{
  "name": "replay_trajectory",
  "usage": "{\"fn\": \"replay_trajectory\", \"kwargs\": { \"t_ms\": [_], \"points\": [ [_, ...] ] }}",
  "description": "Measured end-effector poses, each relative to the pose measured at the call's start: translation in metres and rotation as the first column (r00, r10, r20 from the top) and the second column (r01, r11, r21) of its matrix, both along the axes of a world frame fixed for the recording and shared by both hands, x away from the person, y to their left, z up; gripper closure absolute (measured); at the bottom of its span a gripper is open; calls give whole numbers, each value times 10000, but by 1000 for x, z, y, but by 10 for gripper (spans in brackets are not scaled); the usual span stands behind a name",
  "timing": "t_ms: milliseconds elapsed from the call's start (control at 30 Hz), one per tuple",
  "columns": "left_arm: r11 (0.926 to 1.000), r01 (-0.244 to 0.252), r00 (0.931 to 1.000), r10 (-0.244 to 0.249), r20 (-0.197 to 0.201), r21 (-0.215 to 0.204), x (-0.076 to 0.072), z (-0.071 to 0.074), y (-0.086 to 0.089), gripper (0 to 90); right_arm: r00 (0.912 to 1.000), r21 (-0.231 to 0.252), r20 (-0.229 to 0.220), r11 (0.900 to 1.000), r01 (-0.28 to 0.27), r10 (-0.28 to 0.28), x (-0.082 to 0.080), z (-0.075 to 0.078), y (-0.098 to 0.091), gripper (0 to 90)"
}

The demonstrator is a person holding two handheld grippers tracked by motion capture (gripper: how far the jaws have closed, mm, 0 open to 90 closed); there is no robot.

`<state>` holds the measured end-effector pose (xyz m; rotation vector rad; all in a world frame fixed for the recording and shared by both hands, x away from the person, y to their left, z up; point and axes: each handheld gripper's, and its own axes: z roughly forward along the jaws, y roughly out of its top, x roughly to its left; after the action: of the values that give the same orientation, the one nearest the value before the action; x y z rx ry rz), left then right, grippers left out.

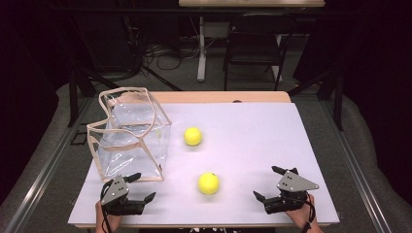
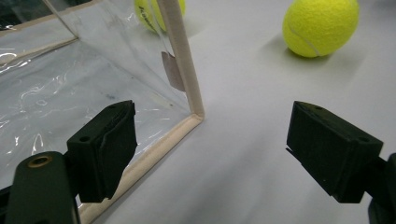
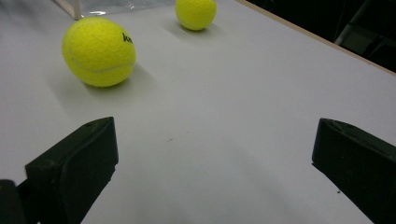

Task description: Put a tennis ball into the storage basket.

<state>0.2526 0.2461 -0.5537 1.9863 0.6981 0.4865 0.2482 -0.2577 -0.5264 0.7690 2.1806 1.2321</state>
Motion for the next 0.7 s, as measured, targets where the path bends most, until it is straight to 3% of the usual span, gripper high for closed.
{"fn": "replay_trajectory", "kwargs": {
  "t_ms": [700],
  "points": [
    [9997, 67, 10000, -67, -2, 246, 0, -1, -3, 159, 9990, -319, -295, 9989, -335, 326, 8, 9, 16, 0]
  ]
}}
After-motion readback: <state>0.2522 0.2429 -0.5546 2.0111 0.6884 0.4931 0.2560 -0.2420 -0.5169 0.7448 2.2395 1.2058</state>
